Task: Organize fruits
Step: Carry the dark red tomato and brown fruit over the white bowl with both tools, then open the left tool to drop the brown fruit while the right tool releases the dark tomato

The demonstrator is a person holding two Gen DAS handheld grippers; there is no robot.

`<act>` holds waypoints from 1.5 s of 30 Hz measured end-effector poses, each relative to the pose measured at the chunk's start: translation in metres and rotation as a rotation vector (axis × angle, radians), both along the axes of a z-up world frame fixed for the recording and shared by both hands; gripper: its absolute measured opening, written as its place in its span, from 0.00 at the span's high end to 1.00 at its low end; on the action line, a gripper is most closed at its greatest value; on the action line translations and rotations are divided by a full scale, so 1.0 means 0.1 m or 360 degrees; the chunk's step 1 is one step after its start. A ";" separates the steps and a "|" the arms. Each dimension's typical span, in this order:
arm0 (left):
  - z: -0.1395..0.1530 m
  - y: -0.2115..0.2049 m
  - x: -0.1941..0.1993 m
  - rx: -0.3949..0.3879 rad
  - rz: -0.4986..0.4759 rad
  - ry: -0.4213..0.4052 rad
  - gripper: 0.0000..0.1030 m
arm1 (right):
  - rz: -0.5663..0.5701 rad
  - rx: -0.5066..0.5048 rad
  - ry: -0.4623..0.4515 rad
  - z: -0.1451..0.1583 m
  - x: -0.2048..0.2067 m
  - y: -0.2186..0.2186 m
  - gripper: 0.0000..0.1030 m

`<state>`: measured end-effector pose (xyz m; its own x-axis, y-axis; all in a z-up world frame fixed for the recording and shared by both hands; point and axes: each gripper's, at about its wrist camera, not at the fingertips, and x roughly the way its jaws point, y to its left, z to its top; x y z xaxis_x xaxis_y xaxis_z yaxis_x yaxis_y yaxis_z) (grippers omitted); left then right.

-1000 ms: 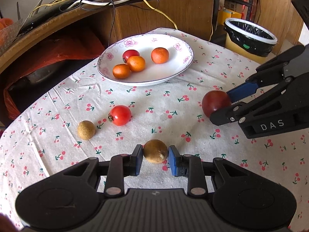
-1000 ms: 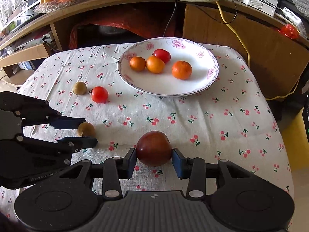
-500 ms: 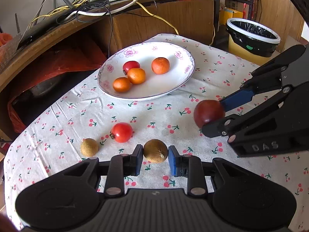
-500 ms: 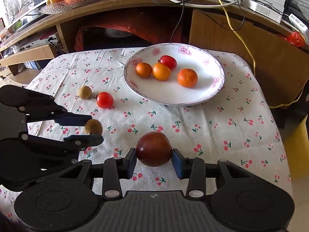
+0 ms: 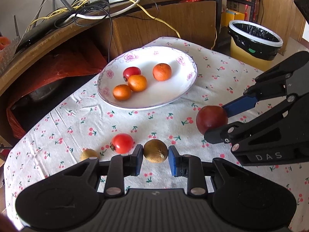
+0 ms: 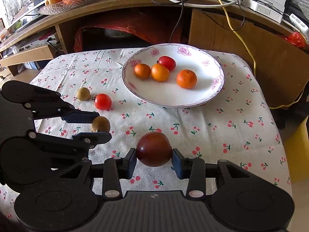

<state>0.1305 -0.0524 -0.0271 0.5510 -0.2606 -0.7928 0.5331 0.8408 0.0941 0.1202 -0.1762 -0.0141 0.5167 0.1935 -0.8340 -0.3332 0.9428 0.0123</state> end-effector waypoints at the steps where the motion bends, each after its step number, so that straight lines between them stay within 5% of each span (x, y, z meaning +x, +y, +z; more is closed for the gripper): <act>1: 0.01 0.00 0.01 -0.0004 0.0002 -0.0004 0.64 | 0.0001 0.0003 -0.0002 0.00 0.01 0.00 0.67; 23: 0.18 -0.16 0.50 -0.0053 0.0092 -0.0153 0.65 | -0.0069 0.0099 -0.0173 0.19 0.40 -0.14 0.66; 45: 0.01 -0.19 0.71 -0.0048 0.0121 -0.0114 0.65 | -0.0083 0.0118 -0.0186 0.05 0.72 -0.20 0.65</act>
